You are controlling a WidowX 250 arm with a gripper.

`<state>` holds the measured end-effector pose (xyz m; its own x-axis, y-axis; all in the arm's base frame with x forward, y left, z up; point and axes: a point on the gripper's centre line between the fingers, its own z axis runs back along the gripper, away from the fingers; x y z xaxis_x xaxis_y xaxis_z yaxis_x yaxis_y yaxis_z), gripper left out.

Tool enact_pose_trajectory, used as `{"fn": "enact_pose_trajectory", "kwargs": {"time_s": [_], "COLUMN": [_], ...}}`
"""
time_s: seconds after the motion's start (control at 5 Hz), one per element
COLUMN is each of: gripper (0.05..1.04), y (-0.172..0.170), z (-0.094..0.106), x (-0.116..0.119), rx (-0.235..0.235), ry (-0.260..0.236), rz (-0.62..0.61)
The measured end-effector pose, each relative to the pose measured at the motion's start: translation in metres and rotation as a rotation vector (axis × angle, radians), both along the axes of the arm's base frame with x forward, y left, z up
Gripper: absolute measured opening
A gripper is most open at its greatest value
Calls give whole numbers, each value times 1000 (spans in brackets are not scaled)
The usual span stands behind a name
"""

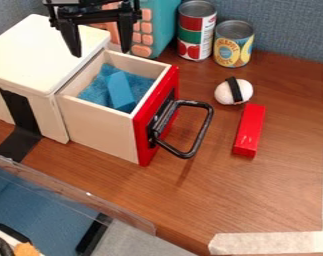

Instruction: Close the drawer

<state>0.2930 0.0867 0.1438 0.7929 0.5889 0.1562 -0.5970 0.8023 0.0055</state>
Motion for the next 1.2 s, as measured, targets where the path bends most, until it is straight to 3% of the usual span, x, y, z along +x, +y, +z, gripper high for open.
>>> {"fn": "enact_pose_trajectory", "kwargs": {"time_s": [0.2,0.4,0.6,1.0,1.2], "gripper": [1001,1001,1001,1001,1001], "y": [0,-12,-23,-62,-93], "z": [-10,-12,-8,7,4], "x": [0,14,27,39,49], "rx": [-6,10,62,135,229], "ry": [33,57,82,69,105], "rz": [-17,-207,-302,-460,-650]}}
